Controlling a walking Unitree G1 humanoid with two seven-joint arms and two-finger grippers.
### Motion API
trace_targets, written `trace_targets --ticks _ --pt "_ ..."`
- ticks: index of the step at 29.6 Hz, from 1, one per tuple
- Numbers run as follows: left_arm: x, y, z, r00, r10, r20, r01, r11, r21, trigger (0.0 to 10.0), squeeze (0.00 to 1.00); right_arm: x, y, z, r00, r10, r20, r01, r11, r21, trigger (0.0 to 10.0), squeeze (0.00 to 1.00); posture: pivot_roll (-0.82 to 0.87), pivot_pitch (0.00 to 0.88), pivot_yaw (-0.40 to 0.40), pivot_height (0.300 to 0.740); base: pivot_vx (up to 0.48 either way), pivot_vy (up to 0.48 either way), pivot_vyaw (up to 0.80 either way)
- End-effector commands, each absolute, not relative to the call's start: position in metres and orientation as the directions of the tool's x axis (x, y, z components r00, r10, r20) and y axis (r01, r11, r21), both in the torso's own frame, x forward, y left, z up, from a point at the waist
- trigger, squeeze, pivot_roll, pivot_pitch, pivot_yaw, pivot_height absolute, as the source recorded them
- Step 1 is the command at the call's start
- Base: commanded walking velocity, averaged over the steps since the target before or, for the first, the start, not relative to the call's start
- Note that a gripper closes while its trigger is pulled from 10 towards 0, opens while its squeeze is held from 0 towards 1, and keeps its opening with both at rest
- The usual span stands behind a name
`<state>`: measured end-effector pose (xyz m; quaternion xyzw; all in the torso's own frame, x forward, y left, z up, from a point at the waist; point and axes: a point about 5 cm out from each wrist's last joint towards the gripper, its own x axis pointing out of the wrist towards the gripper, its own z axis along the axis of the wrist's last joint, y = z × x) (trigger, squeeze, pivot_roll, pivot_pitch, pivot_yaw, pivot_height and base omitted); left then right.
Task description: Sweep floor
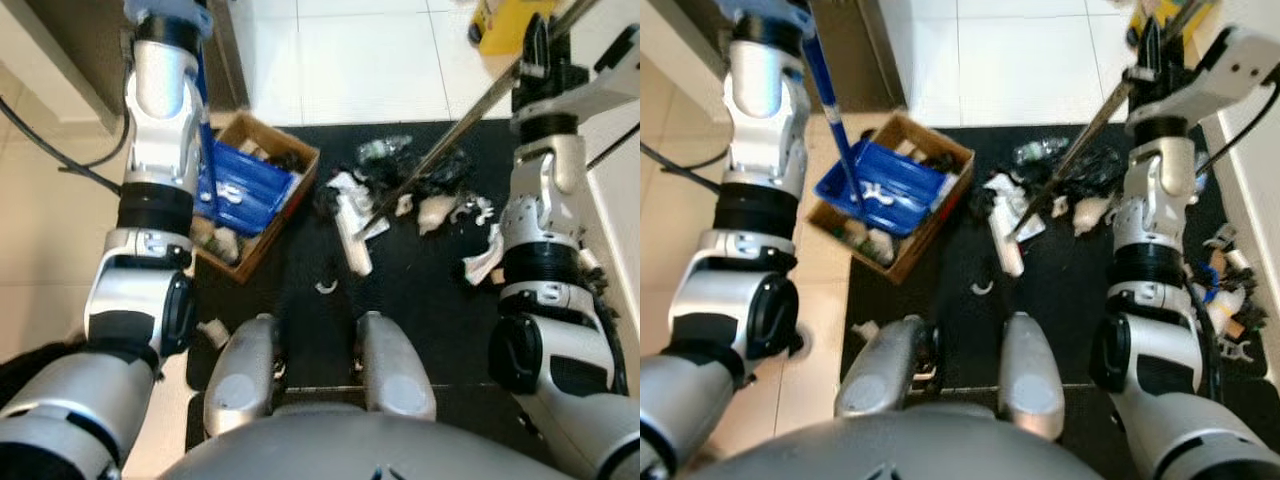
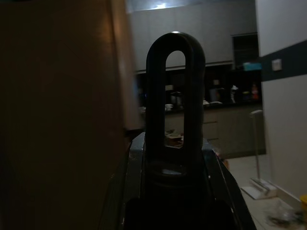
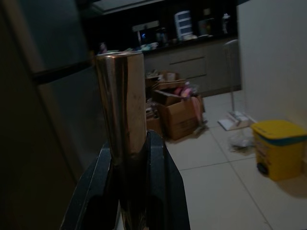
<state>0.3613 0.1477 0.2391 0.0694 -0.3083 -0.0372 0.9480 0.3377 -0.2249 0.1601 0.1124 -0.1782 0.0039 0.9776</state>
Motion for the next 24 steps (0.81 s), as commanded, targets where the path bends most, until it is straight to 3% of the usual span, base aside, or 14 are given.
trace_targets --ticks 1,13,24 --pt "0.3610 0.1482 0.2445 0.794 -0.131 0.594 0.024 0.983 0.185 10.0 0.00 0.3371 -0.2271 0.1681 0.922 -0.039 0.386 -0.050 0.975 0.217 10.0 0.00 0.03 0.016 0.034 0.740 0.000 0.000 0.00" --pt "0.3617 0.1476 0.2438 0.797 -0.137 0.587 0.028 0.981 0.192 10.0 0.00 0.3368 -0.2272 0.1686 0.921 -0.039 0.389 -0.051 0.975 0.217 10.0 0.00 0.03 0.020 0.035 0.740 0.000 0.000 0.00" --pt "0.3622 0.1474 0.2425 0.801 -0.146 0.581 0.027 0.978 0.207 10.0 0.00 0.3364 -0.2268 0.1679 0.921 -0.039 0.388 -0.052 0.974 0.222 10.0 0.00 0.03 0.022 0.038 0.740 0.340 -0.329 0.00"
